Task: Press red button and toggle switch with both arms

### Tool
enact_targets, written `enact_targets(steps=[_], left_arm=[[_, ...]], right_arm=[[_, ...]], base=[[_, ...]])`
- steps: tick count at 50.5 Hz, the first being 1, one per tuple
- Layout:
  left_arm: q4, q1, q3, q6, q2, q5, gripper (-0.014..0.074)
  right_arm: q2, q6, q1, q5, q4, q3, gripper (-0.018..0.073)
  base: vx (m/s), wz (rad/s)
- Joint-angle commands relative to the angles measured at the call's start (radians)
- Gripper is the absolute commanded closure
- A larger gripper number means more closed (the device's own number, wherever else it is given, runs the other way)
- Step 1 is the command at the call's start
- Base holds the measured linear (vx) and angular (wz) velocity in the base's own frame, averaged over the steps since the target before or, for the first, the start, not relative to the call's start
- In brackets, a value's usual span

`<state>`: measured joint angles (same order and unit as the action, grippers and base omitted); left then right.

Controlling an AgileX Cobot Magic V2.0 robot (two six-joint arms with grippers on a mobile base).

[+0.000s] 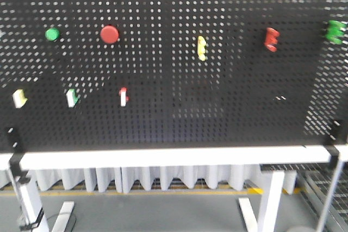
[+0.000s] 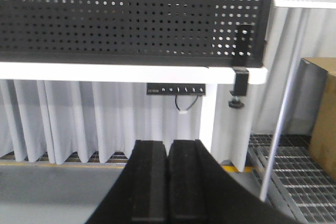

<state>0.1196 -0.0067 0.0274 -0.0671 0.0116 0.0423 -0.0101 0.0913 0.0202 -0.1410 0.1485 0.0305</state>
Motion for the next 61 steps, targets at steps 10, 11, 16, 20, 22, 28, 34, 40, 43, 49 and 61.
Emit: enact_targets(steps=[10, 11, 16, 20, 22, 28, 34, 40, 43, 49, 61], left_arm=[[-0.01, -0.003, 0.029, -0.004, 0.006, -0.084, 0.0594], [-0.01, -0.003, 0.029, -0.004, 0.006, -0.084, 0.0594], [-0.01, -0.003, 0.029, -0.004, 0.006, -0.084, 0.0594], [-0.01, -0.003, 0.029, -0.004, 0.006, -0.084, 0.0594], [-0.01, -0.003, 0.029, -0.004, 0.006, -0.084, 0.0594], [-0.01, -0.003, 0.029, -0.004, 0.006, -0.084, 0.0594], [-0.01, -0.003, 0.029, -0.004, 0.006, -0.084, 0.0594], [-0.01, -0.003, 0.029, -0.004, 0.006, -0.084, 0.0594], [-0.01, -0.003, 0.029, -0.004, 0.006, -0.084, 0.0594], [-0.01, -0.003, 0.029, -0.004, 0.006, -0.084, 0.0594], [-0.01, -0.003, 0.029, -0.004, 0.006, -0.084, 0.0594]], right_arm=[[-0.015, -0.003, -0.003, 0.078, 0.004, 0.011, 0.0563], [-0.015, -0.003, -0.003, 0.078, 0.004, 0.011, 0.0563], [-0.015, -0.003, -0.003, 0.078, 0.004, 0.011, 0.0563], [-0.015, -0.003, -0.003, 0.078, 0.004, 0.011, 0.0563], [-0.015, -0.003, -0.003, 0.078, 0.004, 0.011, 0.0563], [-0.015, -0.003, -0.003, 0.078, 0.004, 0.011, 0.0563], [-0.015, -0.003, -0.003, 0.078, 0.004, 0.011, 0.0563], [-0.015, -0.003, -0.003, 0.078, 0.004, 0.011, 0.0563], [-0.015, -0.003, -0.003, 0.078, 0.004, 0.011, 0.0563], [-0.015, -0.003, -0.003, 0.078, 0.004, 0.011, 0.0563], [-0.015, -0.003, -0.003, 0.078, 0.004, 0.011, 0.0563]], base=[[0.4, 0.02], [0.33, -0.01], [0.31, 0.0], [0.26, 0.02], [0.24, 0.04], [0.2, 0.05], [0.15, 0.06], [0.11, 0.04], [0.08, 0.02], [0.05, 0.01], [0.01, 0.0]])
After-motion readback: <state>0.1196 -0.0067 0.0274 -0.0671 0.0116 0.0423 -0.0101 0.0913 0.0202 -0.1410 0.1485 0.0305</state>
